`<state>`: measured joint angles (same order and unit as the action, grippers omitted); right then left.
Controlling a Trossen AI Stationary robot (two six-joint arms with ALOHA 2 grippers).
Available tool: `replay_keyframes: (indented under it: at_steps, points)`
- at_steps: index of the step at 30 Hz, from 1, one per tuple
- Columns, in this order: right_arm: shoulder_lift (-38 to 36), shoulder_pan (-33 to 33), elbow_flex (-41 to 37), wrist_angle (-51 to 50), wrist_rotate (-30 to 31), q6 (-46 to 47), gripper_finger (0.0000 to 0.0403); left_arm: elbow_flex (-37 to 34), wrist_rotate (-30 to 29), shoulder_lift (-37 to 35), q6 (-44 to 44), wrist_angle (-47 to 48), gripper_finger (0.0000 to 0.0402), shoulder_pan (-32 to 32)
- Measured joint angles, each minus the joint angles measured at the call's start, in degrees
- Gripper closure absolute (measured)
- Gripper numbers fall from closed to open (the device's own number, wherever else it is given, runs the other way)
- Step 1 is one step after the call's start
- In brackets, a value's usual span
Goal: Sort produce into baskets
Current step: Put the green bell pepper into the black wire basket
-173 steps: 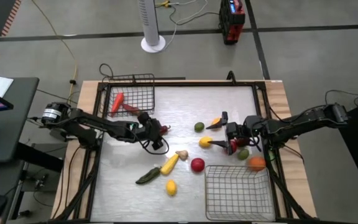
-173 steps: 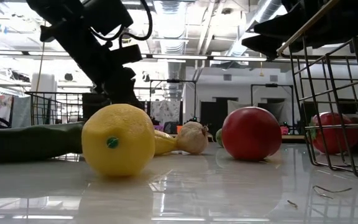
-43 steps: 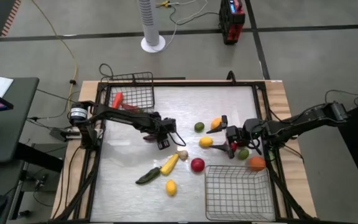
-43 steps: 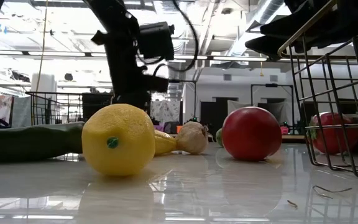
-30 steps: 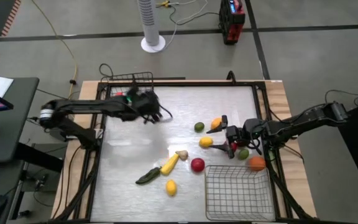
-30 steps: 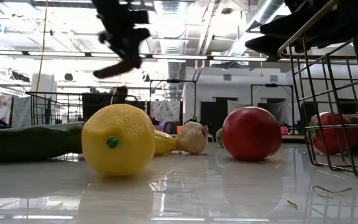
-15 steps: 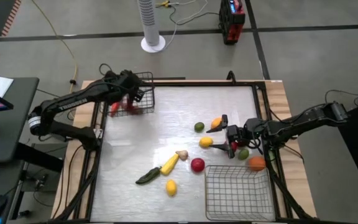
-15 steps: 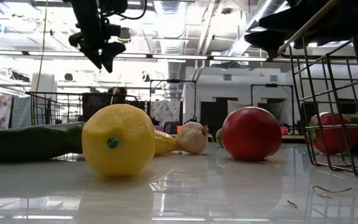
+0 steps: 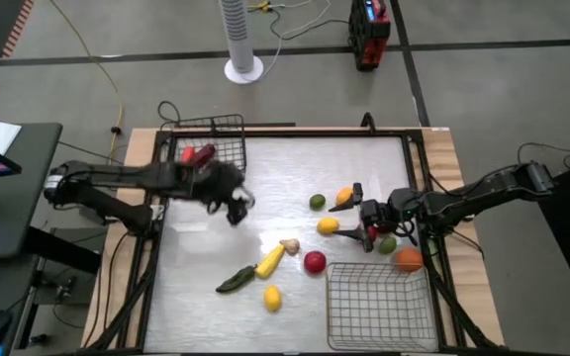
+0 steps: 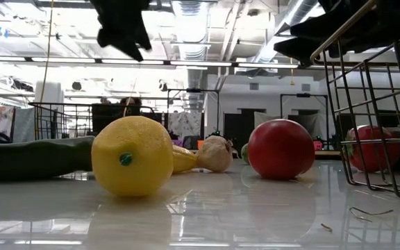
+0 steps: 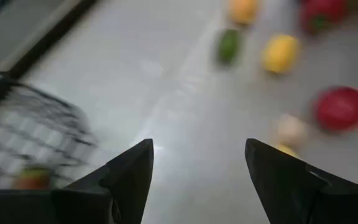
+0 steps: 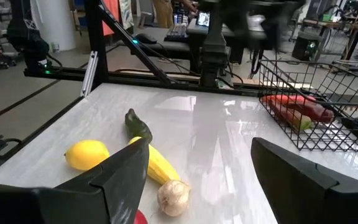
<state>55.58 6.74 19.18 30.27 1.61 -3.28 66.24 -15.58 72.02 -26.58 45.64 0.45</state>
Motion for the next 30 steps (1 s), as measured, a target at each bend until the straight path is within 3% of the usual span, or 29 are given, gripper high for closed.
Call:
replay_keyframes:
  at_steps: [6,10,12,18,24,30]
  points:
    - [2.0,0.9,-3.2,11.0,-0.2,-1.8,0.0092,0.0,-1.0,0.0,-8.1,-0.2,0.0161,-10.5]
    - [6.0,0.2,-3.8,13.8,-0.2,0.5,0.0092,0.0,3.1,1.6,-17.9,-0.6,0.0161,-14.8]
    - [8.2,-0.2,-3.8,14.7,-0.2,0.8,0.0092,0.0,6.0,3.3,-22.4,-2.4,0.0161,-17.6]
    - [12.3,-1.2,-2.9,17.0,-0.2,1.4,0.0092,0.0,6.3,11.9,-29.7,-8.7,0.0161,-27.9]
    - [13.1,-1.5,-2.5,17.1,-0.2,1.8,0.0092,0.0,6.1,20.5,-36.1,-6.6,0.0162,-31.4]
    - [13.0,0.1,-2.5,16.9,-0.2,3.3,0.0092,0.0,1.8,24.9,-39.8,-3.7,0.0162,-32.2]
